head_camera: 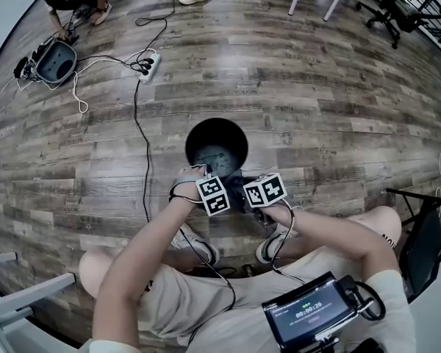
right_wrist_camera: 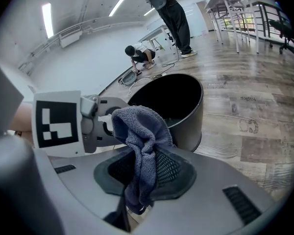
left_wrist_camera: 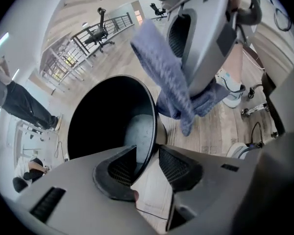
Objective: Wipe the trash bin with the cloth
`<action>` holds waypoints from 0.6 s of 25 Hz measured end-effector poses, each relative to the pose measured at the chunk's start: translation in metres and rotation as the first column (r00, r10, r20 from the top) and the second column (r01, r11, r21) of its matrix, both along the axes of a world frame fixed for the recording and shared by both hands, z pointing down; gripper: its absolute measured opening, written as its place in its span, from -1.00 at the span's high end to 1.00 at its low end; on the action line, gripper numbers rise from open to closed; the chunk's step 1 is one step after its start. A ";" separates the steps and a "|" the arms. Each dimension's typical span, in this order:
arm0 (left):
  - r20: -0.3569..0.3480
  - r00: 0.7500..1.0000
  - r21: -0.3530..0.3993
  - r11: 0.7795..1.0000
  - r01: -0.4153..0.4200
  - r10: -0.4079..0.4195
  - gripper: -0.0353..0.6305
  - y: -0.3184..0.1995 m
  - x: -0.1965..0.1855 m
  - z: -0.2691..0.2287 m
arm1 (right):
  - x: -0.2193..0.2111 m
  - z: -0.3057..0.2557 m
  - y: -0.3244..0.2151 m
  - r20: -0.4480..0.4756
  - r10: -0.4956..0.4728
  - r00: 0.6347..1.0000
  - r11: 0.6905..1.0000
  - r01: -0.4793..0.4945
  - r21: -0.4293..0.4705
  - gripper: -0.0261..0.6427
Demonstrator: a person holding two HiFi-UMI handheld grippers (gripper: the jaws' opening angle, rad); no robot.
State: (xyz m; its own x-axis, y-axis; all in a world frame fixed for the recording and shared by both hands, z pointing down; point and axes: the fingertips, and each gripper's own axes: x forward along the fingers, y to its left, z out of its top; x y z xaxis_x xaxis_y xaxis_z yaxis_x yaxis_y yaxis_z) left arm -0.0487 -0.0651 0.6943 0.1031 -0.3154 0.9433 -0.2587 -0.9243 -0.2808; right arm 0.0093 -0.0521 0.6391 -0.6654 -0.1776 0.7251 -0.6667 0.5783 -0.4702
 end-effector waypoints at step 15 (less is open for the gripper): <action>0.022 0.990 0.022 0.990 -0.137 0.137 0.50 0.003 0.004 -0.003 | -0.010 0.077 -0.015 -0.073 0.019 0.997 0.998 -0.023 -0.061 0.68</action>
State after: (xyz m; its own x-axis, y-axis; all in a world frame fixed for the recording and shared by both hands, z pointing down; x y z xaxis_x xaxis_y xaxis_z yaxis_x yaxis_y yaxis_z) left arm -0.0448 -0.0620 0.6911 0.1278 -0.3214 0.9383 -0.1243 -0.9438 -0.3064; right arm -0.0008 -0.0668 0.7158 -0.6077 -0.1440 0.7810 -0.7117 0.5351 -0.4551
